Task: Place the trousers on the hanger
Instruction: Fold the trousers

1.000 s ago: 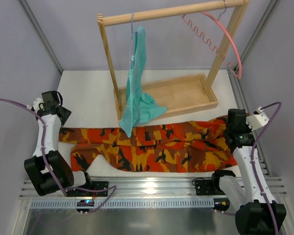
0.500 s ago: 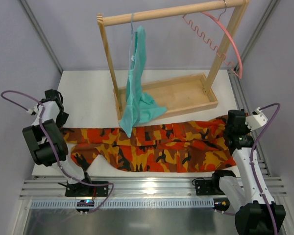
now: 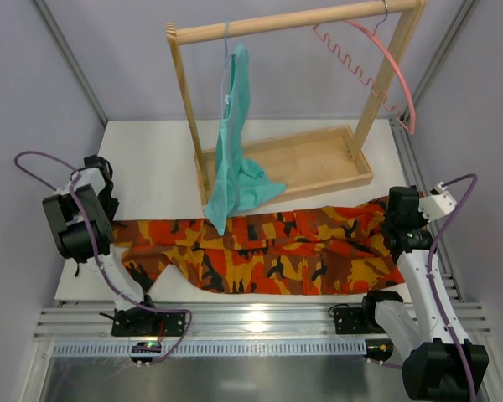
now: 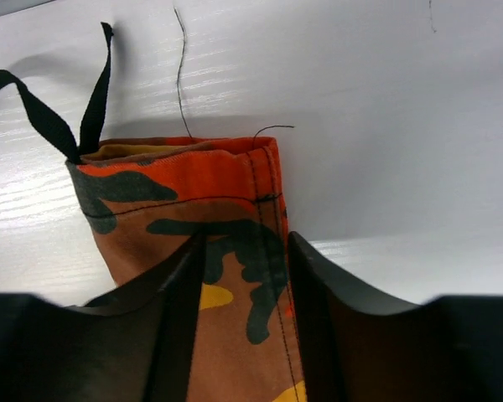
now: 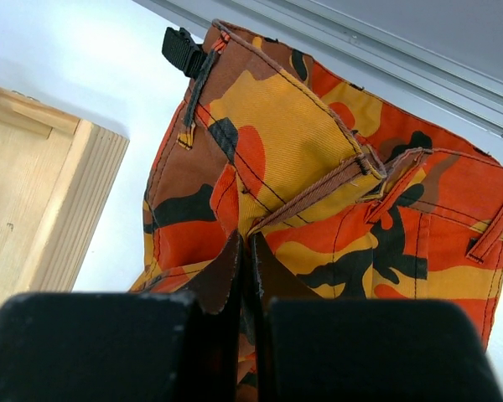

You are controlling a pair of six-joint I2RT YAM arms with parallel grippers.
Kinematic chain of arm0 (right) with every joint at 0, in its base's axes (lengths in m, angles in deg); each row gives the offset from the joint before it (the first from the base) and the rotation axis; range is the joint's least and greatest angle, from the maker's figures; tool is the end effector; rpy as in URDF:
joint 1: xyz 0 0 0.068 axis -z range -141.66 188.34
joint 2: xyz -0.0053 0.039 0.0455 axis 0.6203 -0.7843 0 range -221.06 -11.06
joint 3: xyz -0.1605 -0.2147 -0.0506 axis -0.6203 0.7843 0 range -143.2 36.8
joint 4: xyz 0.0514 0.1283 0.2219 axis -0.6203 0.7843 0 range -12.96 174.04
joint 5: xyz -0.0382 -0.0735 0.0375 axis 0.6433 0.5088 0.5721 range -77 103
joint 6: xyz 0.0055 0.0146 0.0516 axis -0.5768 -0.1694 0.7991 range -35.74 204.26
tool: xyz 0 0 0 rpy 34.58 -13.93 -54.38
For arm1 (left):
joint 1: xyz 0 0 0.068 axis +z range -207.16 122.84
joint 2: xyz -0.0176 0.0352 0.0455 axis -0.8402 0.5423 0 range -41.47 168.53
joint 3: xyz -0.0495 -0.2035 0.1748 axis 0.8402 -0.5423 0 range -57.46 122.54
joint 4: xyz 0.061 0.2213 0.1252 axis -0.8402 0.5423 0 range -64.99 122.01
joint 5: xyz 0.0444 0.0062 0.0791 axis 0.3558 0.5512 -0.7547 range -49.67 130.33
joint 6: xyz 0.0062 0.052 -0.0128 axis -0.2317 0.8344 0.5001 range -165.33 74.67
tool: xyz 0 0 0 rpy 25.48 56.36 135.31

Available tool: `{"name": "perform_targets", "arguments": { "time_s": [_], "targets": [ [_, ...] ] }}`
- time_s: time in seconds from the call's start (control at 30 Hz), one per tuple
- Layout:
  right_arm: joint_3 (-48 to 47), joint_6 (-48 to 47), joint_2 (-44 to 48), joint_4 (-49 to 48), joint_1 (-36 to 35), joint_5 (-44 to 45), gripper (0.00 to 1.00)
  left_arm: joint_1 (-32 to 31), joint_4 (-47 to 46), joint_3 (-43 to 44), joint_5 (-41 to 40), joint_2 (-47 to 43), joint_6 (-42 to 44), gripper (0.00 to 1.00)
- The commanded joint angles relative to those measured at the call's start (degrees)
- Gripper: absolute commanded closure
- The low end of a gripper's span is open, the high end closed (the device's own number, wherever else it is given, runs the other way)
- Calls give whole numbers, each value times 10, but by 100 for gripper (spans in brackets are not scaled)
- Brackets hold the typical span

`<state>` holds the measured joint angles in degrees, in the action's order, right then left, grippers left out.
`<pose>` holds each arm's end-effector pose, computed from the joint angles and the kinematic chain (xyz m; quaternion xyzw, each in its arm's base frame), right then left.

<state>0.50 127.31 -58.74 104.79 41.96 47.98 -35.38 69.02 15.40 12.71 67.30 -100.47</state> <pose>0.1727 -0.0315 0.2541 0.4597 0.7398 -0.1173 0.4772 0.3255 0.1477 0.1645 -0.6181 0.7445 0.2033 0.1499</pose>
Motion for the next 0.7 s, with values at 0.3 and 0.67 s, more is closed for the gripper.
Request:
{"name": "perform_targets", "arguments": {
  "time_s": [0.3, 0.67],
  "targets": [
    [-5, -3, -20, -22, 2, 18, 96, 2, 1, 11, -29, -8, 6, 100],
    [-18, 96, -65, 81, 10, 75, 96, -1, -19, -14, -27, -165, 13, 100]
  ]
}}
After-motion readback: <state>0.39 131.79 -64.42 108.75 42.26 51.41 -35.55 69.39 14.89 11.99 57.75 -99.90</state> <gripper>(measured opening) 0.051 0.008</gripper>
